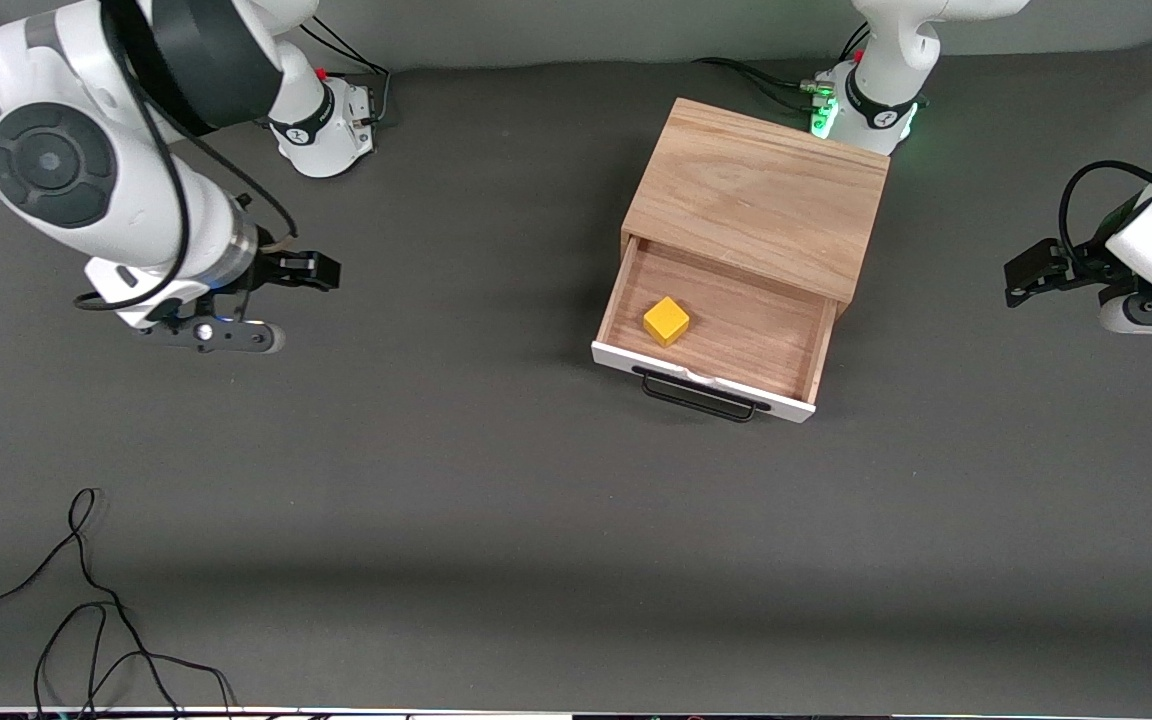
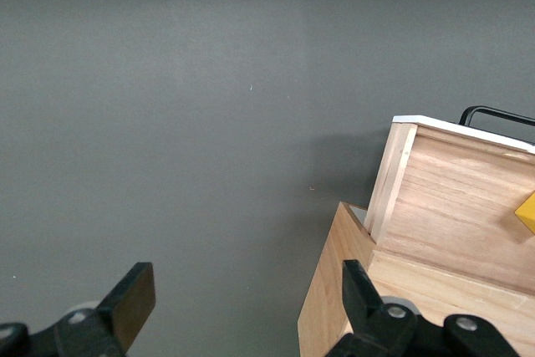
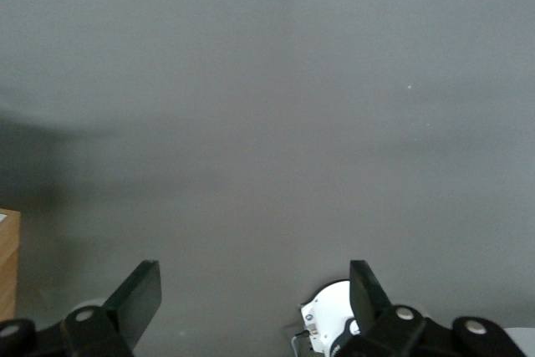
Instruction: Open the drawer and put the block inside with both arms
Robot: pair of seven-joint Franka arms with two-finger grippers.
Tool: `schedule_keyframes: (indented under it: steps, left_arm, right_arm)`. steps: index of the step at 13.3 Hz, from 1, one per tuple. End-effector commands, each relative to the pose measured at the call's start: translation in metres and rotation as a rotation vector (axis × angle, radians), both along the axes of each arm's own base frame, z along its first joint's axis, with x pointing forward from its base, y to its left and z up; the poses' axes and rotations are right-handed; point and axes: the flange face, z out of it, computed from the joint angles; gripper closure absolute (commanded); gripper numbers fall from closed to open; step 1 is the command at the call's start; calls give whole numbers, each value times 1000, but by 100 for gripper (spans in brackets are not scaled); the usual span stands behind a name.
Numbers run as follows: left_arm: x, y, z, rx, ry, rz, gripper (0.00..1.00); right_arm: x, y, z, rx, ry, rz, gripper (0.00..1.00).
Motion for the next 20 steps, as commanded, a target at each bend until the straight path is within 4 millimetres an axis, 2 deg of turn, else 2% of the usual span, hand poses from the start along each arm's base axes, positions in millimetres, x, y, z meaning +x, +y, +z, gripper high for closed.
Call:
schedule_keyframes:
  steps: [1, 5, 8, 11, 20]
  left_arm:
    - [-6, -1, 7, -5, 8, 6, 0]
    - [-5, -2, 5, -5, 14, 6, 0]
    - [-4, -1, 3, -4, 17, 7, 0]
    - [-5, 1, 1, -4, 20, 9, 0]
    - [-4, 0, -2, -4, 26, 7, 0]
  right_arm:
    - [-6, -39, 1, 14, -17, 62, 0]
    - [-16, -82, -8, 51, -56, 95, 0]
    - [-18, -131, -15, 101, -127, 151, 0]
    - [-10, -150, -11, 105, -196, 129, 0]
    - [-8, -150, -7, 111, -209, 124, 0]
